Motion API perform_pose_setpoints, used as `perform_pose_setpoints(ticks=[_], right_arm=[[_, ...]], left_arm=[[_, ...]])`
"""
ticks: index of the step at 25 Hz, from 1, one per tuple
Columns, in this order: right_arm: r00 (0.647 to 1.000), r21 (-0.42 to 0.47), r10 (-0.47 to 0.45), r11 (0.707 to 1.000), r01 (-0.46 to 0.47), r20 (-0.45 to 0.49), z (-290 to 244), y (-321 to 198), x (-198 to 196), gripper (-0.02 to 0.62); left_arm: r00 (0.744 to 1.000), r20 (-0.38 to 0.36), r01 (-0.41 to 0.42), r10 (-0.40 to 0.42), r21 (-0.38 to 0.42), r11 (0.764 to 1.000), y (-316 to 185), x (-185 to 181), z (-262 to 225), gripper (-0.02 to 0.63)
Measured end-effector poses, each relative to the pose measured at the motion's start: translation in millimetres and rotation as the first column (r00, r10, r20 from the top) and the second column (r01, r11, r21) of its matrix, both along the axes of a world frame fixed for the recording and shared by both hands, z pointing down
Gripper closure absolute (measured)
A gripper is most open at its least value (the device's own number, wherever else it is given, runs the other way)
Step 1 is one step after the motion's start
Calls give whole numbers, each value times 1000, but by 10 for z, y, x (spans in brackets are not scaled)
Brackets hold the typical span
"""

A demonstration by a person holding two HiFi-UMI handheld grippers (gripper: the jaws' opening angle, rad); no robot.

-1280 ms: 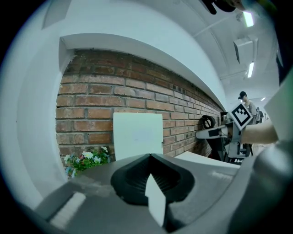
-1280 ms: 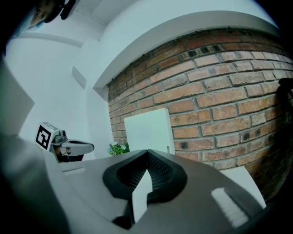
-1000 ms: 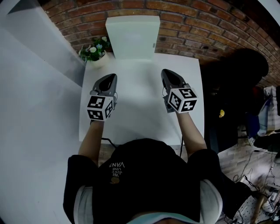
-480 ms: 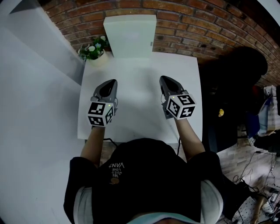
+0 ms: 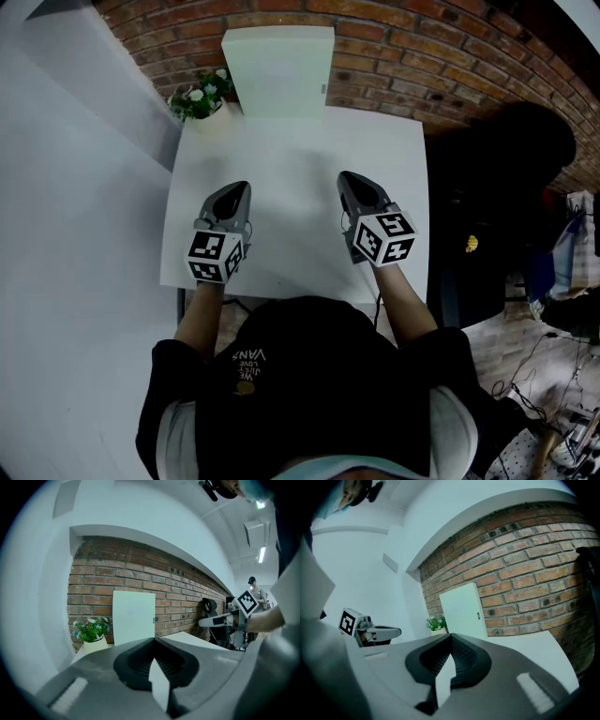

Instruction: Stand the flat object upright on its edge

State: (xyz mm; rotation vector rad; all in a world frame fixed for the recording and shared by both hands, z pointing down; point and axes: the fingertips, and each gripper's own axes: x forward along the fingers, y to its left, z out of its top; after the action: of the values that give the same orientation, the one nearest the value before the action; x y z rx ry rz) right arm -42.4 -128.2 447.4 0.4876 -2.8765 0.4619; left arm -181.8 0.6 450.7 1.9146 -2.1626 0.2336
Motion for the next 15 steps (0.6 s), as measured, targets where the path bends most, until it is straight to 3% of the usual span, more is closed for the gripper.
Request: perform_pose_setpoints(ticks=[15], right_arm=[[1000,-9,-24,1000,24,5,58,332,226,598]], left_arm=[[1000,-11,20,-21,-9,1000,341,254,89,606]])
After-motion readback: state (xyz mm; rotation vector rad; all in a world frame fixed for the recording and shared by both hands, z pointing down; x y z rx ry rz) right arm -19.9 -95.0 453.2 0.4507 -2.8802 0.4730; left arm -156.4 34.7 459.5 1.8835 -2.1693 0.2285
